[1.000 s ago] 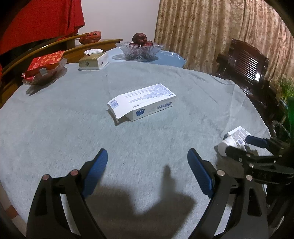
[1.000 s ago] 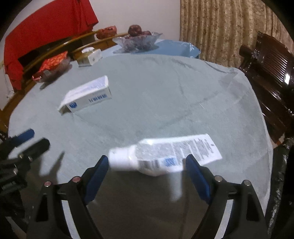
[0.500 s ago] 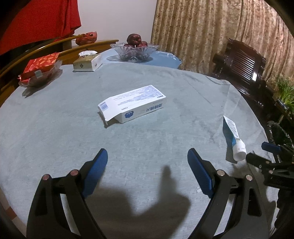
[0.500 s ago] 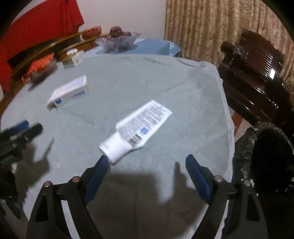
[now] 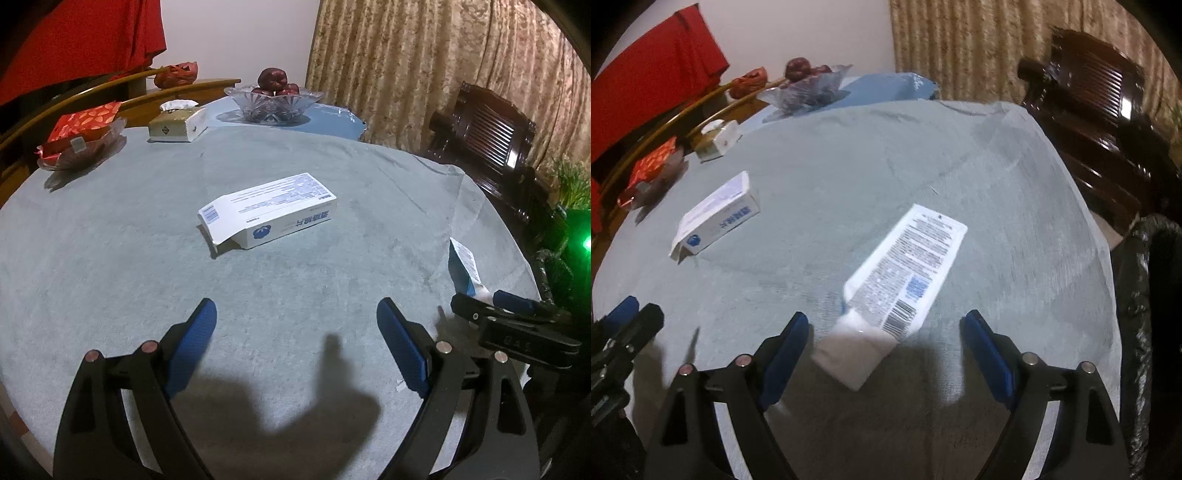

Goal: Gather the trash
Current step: 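Grasp the white cream tube by its cap with the right gripper, then lower the left gripper onto the white medicine box and close on it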

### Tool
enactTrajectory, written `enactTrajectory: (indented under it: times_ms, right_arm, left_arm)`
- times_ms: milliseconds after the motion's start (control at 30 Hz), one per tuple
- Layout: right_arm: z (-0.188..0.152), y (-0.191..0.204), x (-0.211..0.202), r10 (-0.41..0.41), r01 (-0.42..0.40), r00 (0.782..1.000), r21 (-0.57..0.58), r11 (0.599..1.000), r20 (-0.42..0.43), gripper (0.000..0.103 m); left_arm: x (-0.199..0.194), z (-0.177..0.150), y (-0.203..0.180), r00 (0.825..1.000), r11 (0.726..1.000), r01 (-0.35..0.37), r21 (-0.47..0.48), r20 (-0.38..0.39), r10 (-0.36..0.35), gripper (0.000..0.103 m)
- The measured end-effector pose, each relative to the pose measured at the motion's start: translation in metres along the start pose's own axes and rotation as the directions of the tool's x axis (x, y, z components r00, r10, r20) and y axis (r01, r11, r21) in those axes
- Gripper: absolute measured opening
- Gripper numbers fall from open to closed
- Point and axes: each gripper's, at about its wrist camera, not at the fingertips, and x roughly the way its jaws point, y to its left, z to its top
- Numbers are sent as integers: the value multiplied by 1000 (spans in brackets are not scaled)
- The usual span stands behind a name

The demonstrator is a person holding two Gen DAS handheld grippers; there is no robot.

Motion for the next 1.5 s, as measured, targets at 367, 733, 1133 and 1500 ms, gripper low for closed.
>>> enactTrajectory:
  times_ms: [367,733,1133,1500]
  right_arm:
    - [-7,-15,-16,86,-89,996,-140,986,-29,40]
    - [-8,-28,-22,139,-139,990,-1,990,-25,51]
    - [-10,-22,-21,92,-91,996,-46,995,10,30]
    - [13,-18,-1,72,-70,997,-62,996,21,30]
  left_arm:
    - [1,2,-6,1000,1000,5,21,-2,-5,86]
    - [1,3,-18,1000,999,16,46,-6,-15,86]
    - [3,4,-11,1000,999,-6,41,2,6,86]
    - [39,49,26,997,997,-71,4,36,71,86]
